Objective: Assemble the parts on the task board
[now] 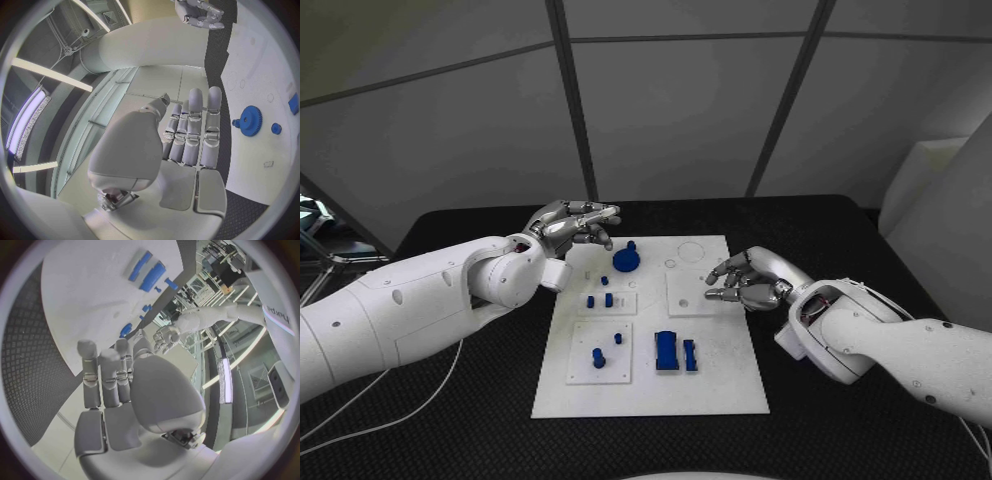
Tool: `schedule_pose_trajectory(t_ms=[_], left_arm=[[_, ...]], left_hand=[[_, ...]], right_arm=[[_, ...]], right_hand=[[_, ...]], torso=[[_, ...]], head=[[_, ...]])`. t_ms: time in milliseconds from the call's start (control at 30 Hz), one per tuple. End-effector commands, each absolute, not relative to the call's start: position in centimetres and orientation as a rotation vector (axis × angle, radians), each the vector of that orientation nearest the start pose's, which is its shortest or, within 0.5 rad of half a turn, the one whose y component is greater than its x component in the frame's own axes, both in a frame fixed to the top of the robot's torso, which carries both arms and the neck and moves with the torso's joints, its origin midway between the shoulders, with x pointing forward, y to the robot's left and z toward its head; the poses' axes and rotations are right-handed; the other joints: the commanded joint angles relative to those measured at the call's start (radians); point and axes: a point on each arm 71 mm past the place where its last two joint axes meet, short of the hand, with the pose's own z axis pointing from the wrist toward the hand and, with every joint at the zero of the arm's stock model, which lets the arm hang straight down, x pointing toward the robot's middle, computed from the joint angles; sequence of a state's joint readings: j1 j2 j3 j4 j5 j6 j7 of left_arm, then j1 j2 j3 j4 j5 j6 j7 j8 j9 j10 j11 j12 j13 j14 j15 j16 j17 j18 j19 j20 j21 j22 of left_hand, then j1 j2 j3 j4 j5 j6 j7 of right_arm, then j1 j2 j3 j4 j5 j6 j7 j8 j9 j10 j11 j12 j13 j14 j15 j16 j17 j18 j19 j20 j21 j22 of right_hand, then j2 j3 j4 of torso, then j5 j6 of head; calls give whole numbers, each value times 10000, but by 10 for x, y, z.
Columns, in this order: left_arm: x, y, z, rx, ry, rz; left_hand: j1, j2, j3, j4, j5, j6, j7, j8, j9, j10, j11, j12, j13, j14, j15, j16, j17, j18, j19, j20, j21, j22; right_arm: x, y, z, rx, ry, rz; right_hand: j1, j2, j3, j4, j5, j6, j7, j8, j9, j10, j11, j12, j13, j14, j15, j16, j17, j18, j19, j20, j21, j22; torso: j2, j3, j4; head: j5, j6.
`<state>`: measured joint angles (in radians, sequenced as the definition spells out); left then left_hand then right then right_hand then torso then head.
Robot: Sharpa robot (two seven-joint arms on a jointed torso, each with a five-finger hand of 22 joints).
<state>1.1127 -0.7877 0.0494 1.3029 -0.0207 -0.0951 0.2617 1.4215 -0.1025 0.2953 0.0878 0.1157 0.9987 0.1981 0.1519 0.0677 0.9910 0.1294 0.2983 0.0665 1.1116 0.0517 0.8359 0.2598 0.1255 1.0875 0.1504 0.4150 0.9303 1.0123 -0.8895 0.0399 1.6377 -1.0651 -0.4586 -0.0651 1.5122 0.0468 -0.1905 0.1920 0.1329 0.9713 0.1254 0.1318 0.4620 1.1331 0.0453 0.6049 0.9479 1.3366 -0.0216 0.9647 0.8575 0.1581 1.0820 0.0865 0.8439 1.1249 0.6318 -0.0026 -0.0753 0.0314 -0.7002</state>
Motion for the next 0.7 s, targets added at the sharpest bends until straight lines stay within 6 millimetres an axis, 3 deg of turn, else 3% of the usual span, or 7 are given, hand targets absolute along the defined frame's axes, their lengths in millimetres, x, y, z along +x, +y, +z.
schedule_pose_trajectory(t_ms=[33,167,300,433,567,667,700], left_arm=[[522,245,-209,-12016,14312,-15219],[526,249,-210,-12123,13681,-14935],[531,255,-211,-12440,12875,-14624],[537,261,-216,-12786,12142,-14313],[541,267,-220,-13062,11619,-13966],[545,273,-223,-13313,11163,-13633],[546,274,-224,-13368,11068,-13552]], left_hand=[[22,24,-11,-47,10,-11,-42,68,7,58,1,76,16,-174,-1,-99,-47,551,-116,-2,-89,-25],[-50,4,17,-29,14,-56,-2,91,-10,43,61,102,-7,-934,144,-791,-387,505,-752,94,-530,-255],[-119,16,104,25,13,-182,39,101,-16,-70,208,-17,-34,-1891,506,-2506,-1130,389,-2061,401,-1652,-1013],[-127,13,177,30,9,-342,41,47,-19,-181,303,-319,-43,-2149,785,-4003,-1661,385,-3095,770,-2766,-1977],[-157,28,203,36,10,-406,25,-26,-25,-165,349,-577,-50,-2279,938,-4987,-1940,498,-3528,1064,-3358,-2630],[-208,5,91,11,-4,-543,-1,-207,-25,-285,471,-943,-28,-2398,1117,-5891,-1946,612,-4055,1293,-3518,-3310],[-237,37,53,22,6,-593,-43,-272,-30,-388,542,-1073,-42,-2475,1148,-6125,-1969,568,-4181,1349,-3538,-3472]], right_arm=[[464,-207,-223,6219,16222,11884],[489,-218,-224,7064,15610,12111],[515,-228,-224,7839,14724,12136],[536,-233,-229,8747,13916,12210],[548,-231,-233,9286,13500,12343],[553,-230,-236,9491,13334,12479],[554,-229,-236,9521,13312,12511]], right_hand=[[398,111,-20,-160,-82,31,157,-210,-289,-453,111,-1192,-1255,-692,128,-2348,-1928,243,-853,141,-1909,-1260],[741,269,-75,-168,-101,-30,296,-502,-717,-911,386,-2520,-2817,-1519,409,-4081,-2727,179,-1346,390,-3105,-2110],[1002,331,-223,-111,96,-138,494,-669,-1315,-836,744,-3677,-4741,-2110,815,-5956,-3955,152,-1897,816,-4550,-3202],[850,466,-388,-44,92,-148,629,-680,-1953,-693,905,-4239,-6318,-2099,1066,-7214,-4928,246,-1760,1086,-5566,-4145],[780,472,-414,-214,103,-267,696,-692,-2347,-811,967,-4507,-7096,-2243,1219,-7924,-5475,231,-1745,1236,-6148,-4686],[584,517,-403,-359,102,-337,740,-696,-2640,-936,1055,-4706,-7604,-2426,1361,-8422,-5895,224,-1777,1363,-6602,-5119],[527,536,-389,-418,103,-343,750,-696,-2725,-971,1080,-4769,-7748,-2509,1408,-8574,-6032,221,-1800,1405,-6746,-5258]], torso=[[-163,-83,-60],[-287,-147,-122],[-337,-172,-171],[-411,-168,-199],[-472,-156,-222],[-504,-151,-203],[-507,-145,-185]], head=[[58,303],[83,516],[86,705],[100,823],[89,939],[101,1032],[109,1047]])
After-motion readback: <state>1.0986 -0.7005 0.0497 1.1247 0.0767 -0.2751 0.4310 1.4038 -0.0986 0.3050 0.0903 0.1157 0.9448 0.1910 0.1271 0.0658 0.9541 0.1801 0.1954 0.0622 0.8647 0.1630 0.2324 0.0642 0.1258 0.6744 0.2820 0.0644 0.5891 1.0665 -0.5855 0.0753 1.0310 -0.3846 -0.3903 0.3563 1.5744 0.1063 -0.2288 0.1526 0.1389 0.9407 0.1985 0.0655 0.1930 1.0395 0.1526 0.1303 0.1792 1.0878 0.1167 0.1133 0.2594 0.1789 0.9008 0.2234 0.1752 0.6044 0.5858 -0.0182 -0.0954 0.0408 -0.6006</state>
